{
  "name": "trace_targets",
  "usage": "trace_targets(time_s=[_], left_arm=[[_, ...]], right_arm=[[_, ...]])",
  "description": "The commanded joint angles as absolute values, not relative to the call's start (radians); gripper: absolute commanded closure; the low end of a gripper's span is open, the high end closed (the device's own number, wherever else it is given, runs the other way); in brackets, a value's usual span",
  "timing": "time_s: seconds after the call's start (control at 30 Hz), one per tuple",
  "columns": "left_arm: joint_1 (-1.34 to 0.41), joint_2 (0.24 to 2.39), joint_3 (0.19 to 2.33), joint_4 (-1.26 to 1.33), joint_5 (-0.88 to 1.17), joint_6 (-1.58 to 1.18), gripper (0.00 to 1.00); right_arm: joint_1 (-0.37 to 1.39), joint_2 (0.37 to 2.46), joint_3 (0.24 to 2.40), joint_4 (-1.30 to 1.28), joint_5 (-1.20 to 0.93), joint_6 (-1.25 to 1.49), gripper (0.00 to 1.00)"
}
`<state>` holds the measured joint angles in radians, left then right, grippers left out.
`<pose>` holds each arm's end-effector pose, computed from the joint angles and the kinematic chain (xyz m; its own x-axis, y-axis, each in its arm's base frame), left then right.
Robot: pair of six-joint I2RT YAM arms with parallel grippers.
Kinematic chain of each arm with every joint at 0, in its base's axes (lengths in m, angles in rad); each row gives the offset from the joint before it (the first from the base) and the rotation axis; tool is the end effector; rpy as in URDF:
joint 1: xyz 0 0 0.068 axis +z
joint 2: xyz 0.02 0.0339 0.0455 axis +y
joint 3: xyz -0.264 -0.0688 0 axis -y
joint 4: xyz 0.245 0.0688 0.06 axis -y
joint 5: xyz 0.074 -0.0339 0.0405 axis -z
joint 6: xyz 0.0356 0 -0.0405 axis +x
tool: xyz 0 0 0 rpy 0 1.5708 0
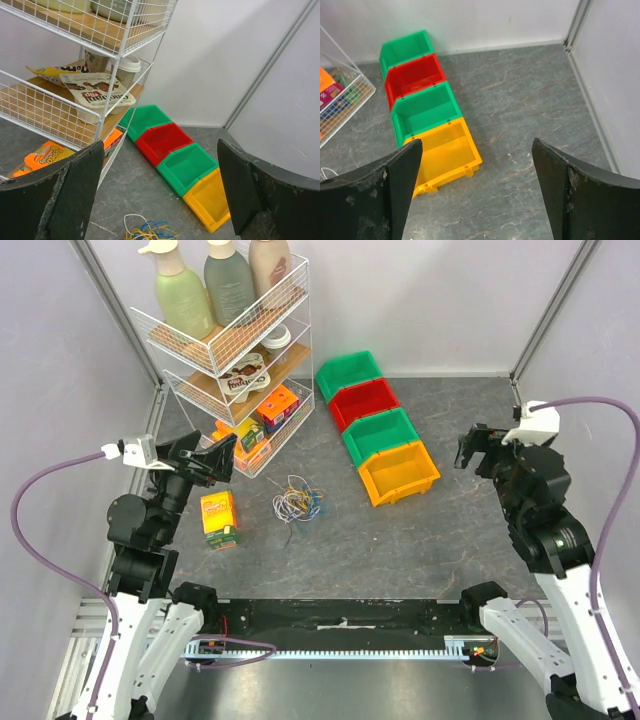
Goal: Untangle the cables
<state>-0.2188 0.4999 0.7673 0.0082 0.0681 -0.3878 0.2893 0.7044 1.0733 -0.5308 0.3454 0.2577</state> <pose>0.1109 -0.0271 0.3925 0.1398 -0.4176 -0.8978 0.3601 0.8661 -0.3467 0.1298 0.0260 0.4114 -0.1362 0.2097 -0.9682 0.0895 0.9760 0.1988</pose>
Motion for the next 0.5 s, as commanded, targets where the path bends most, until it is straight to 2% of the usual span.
trace_targets(time_s=[0.0, 0.17, 0.3, 0.4, 0.47], left_arm=[[-0.213, 0.521, 0.773, 0.040, 0.100, -0.400, 0.01], [-0.213, 0.587, 0.787, -0.135, 0.043, -0.494, 0.01], [-0.213, 0.614, 0.762, -0.265, 0.083, -0.520, 0.03], [-0.215, 0.623, 0.732, -0.317, 0.156, -0.551, 0.02], [-0.213, 0.638, 0.707, -0.334, 0.236, -0.584, 0.03]], right_arm=[[0.290, 0.817, 1.037, -0.480, 0.220, 0.310, 0.02], [0.408, 1.027, 0.976, -0.263, 0.008, 0.414, 0.02], [0.579, 1.251, 0.963, 0.019, -0.136, 0.503, 0.02], [0.676, 1.460, 1.035, 0.110, -0.192, 0.529, 0.02], [0.702, 1.579, 1.090, 0.121, -0.221, 0.541, 0.10]])
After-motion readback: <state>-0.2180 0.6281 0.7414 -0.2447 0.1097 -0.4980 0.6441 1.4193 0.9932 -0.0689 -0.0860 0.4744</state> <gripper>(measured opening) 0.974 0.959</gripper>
